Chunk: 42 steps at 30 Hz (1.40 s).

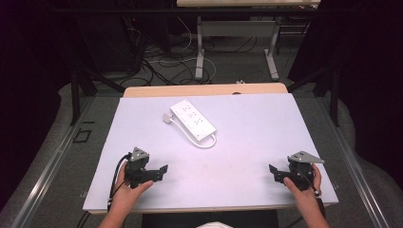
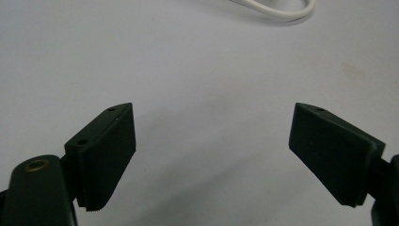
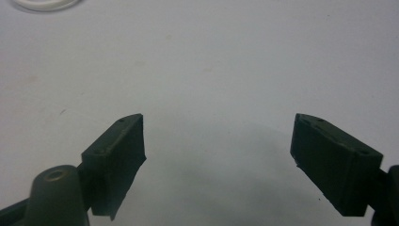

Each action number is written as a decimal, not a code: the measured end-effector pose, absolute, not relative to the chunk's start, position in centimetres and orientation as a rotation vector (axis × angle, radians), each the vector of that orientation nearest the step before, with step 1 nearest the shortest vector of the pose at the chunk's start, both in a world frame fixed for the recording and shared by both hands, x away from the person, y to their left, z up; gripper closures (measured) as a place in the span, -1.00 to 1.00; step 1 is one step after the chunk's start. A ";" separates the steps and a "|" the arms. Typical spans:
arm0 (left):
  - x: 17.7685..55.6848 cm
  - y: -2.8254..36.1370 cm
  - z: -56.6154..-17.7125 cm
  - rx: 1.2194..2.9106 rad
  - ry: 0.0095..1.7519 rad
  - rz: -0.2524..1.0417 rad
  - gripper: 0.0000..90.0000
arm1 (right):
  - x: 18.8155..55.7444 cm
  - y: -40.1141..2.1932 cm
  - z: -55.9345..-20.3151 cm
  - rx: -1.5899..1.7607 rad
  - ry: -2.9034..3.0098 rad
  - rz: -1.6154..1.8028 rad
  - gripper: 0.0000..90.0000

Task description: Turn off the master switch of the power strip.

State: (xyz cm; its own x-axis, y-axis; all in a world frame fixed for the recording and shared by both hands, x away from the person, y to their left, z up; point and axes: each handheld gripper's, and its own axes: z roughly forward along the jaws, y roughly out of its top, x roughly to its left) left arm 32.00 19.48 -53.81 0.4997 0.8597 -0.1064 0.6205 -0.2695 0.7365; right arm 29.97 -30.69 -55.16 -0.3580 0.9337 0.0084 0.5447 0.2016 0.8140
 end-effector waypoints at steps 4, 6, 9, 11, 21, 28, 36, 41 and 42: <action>32.4 18.8 -53.5 2.000 1.209 0.406 -0.66 | 30.0 -30.6 -55.1 1.376 1.973 1.037 -0.65; 32.6 18.5 -53.2 2.020 1.188 0.399 -0.66 | 30.0 -30.6 -55.2 1.384 1.960 1.048 -0.66; 32.8 18.0 -52.7 2.034 1.156 0.417 -0.66 | 30.0 -30.7 -55.2 1.394 1.941 1.053 -0.66; 32.9 17.6 -52.5 2.036 1.144 0.431 -0.66 | 30.0 -30.6 -55.1 1.398 1.936 1.067 -0.66; 33.6 15.9 -51.8 2.058 1.107 0.433 -0.65 | 29.9 -30.3 -55.1 1.410 1.924 1.061 -0.66; 33.9 15.0 -51.1 2.068 1.098 0.424 -0.65 | 29.8 -30.2 -55.0 1.412 1.922 1.046 -0.66; 34.4 14.4 -50.4 2.060 1.094 0.427 -0.64 | 29.8 -30.2 -55.0 1.407 1.931 1.043 -0.66; 34.7 14.1 -49.7 2.053 1.084 0.437 -0.62 | 29.8 -30.2 -55.1 1.412 1.944 1.033 -0.66; 34.8 14.0 -49.6 2.053 1.087 0.431 -0.62 | 29.9 -30.2 -55.2 1.414 1.944 1.035 -0.66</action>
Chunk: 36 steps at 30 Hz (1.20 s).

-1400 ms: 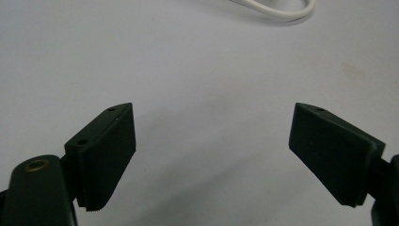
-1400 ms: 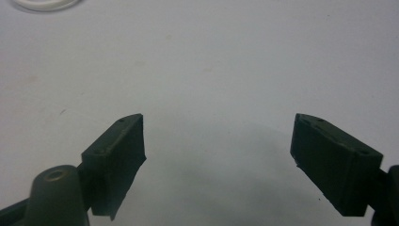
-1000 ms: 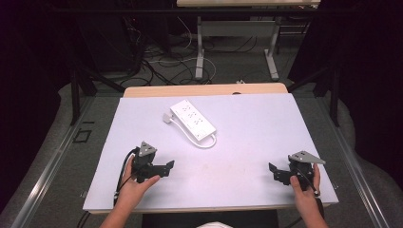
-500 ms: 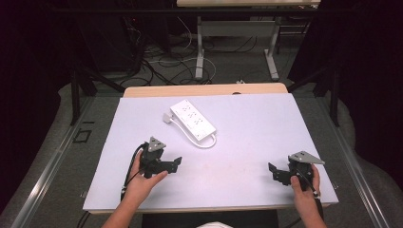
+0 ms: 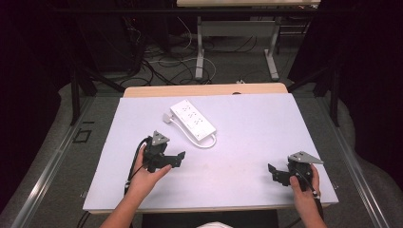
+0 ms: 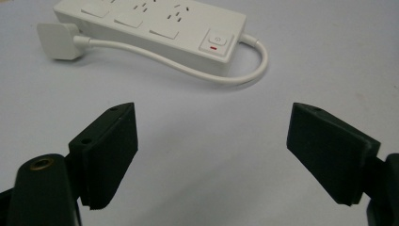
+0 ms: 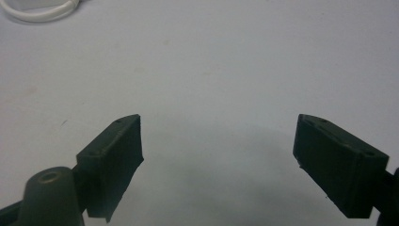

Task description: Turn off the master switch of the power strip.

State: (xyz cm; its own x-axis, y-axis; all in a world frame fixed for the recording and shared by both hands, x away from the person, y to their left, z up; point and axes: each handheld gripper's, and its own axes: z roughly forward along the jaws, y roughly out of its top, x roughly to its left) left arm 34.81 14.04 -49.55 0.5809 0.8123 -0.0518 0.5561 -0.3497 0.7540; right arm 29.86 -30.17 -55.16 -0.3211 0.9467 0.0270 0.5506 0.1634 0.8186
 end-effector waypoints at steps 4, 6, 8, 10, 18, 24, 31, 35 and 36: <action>35.2 13.7 -49.0 2.060 1.081 0.445 -0.62 | 29.8 -30.2 -55.1 1.420 1.941 1.048 -0.66; 35.4 13.6 -48.6 2.067 1.081 0.445 -0.62 | 29.8 -30.2 -55.1 1.417 1.944 1.045 -0.66; 35.7 13.4 -48.5 2.049 1.083 0.438 -0.62 | 29.8 -30.2 -55.1 1.417 1.945 1.048 -0.66; 35.9 13.3 -48.3 2.062 1.086 0.433 -0.62 | 29.8 -30.2 -55.1 1.419 1.944 1.051 -0.66; 37.1 12.9 -48.0 2.046 1.120 0.431 -0.62 | 29.8 -30.3 -55.1 1.412 1.944 1.055 -0.66; 37.6 12.5 -47.7 2.061 1.114 0.432 -0.62 | 29.8 -30.3 -55.1 1.407 1.950 1.052 -0.66; 38.5 11.9 -47.2 2.062 1.116 0.429 -0.60 | 29.8 -30.3 -55.2 1.408 1.950 1.049 -0.66; 39.2 11.7 -47.0 2.076 1.125 0.399 -0.56 | 29.9 -30.3 -55.2 1.410 1.953 1.047 -0.66; 39.5 11.6 -47.0 2.064 1.125 0.394 -0.56 | 29.8 -30.3 -55.2 1.411 1.953 1.050 -0.66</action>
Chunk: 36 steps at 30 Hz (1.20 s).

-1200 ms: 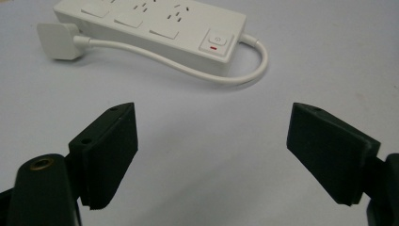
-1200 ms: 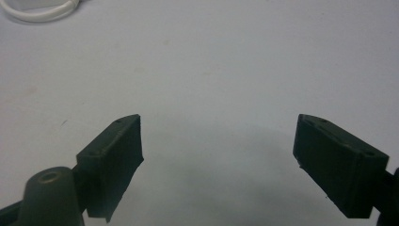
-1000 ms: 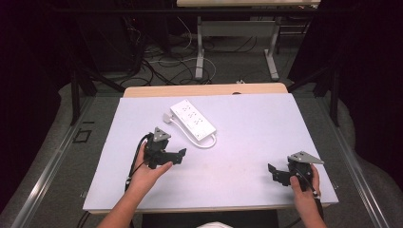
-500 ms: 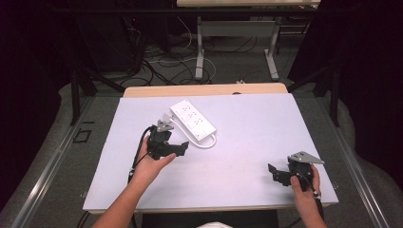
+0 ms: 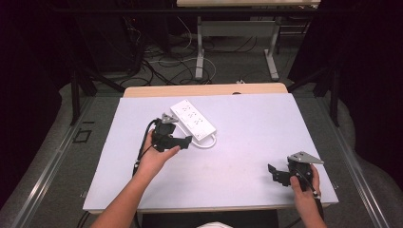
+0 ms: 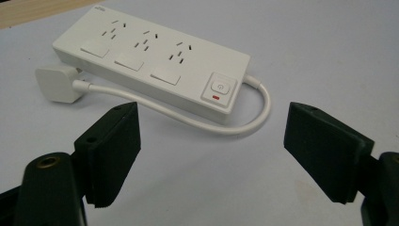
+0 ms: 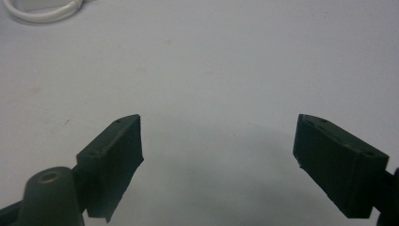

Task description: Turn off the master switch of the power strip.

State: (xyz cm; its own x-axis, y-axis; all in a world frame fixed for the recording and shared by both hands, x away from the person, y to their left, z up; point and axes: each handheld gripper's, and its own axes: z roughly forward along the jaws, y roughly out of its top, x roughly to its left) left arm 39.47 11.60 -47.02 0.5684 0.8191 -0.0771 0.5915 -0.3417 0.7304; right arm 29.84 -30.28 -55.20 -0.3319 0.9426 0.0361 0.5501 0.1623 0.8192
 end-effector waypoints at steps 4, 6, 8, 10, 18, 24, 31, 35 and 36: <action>40.1 11.5 -46.9 2.060 1.135 0.385 -0.49 | 29.8 -30.2 -55.2 1.415 1.958 1.051 -0.66; 40.3 11.3 -46.9 2.048 1.146 0.371 -0.45 | 29.8 -30.2 -55.3 1.415 1.961 1.049 -0.66; 40.7 11.2 -46.7 2.056 1.144 0.364 -0.45 | 29.9 -30.2 -55.3 1.408 1.962 1.045 -0.66; 40.9 10.9 -46.6 2.053 1.149 0.353 -0.45 | 29.9 -30.2 -55.3 1.408 1.964 1.047 -0.66; 41.7 9.8 -46.4 2.083 1.110 0.385 -0.45 | 29.9 -30.2 -55.4 1.406 1.973 1.045 -0.66; 42.4 9.1 -46.3 2.091 1.117 0.378 -0.45 | 29.9 -30.1 -55.4 1.406 1.974 1.045 -0.66; 43.2 8.9 -46.1 2.079 1.134 0.371 -0.39 | 30.0 -30.0 -55.5 1.400 1.981 1.048 -0.66; 43.7 8.8 -46.1 2.079 1.150 0.352 -0.32 | 29.9 -29.8 -55.5 1.397 1.985 1.050 -0.66; 43.8 8.7 -46.1 2.073 1.155 0.356 -0.30 | 30.0 -29.9 -55.6 1.393 1.986 1.049 -0.66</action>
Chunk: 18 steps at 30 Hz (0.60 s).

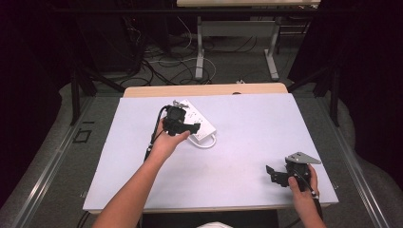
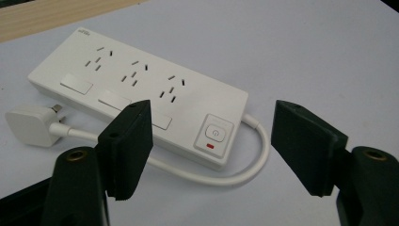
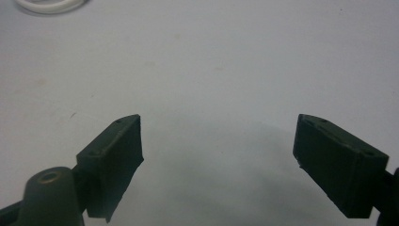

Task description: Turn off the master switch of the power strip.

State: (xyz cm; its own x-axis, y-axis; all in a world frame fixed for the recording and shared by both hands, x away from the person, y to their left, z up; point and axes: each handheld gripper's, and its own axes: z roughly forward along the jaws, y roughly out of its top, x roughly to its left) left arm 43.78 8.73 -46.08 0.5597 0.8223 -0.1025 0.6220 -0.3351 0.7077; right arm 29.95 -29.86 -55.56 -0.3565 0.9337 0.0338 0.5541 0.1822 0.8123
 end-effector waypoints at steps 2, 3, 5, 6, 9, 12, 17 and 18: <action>44.0 8.6 -46.0 2.066 1.159 0.354 -0.24 | 30.0 -29.9 -55.6 1.387 1.991 1.045 -0.66; 44.1 8.5 -46.0 2.064 1.165 0.349 -0.23 | 30.0 -29.9 -55.6 1.386 1.992 1.042 -0.66; 44.3 8.4 -46.0 2.074 1.165 0.358 -0.17 | 30.0 -29.9 -55.6 1.395 1.987 1.043 -0.66; 44.4 8.3 -46.0 2.079 1.161 0.361 -0.12 | 30.0 -29.9 -55.6 1.400 1.985 1.043 -0.66; 44.6 8.0 -45.9 2.059 1.163 0.366 0.02 | 29.9 -29.9 -55.5 1.400 1.981 1.046 -0.66; 44.8 7.6 -45.8 2.054 1.203 0.369 0.10 | 29.9 -29.9 -55.5 1.397 1.980 1.046 -0.66; 45.3 7.2 -46.0 2.035 1.208 0.387 0.16 | 29.9 -29.9 -55.6 1.395 1.989 1.044 -0.66; 45.4 7.0 -46.1 2.034 1.205 0.392 0.18 | 30.0 -29.9 -55.6 1.395 1.991 1.042 -0.66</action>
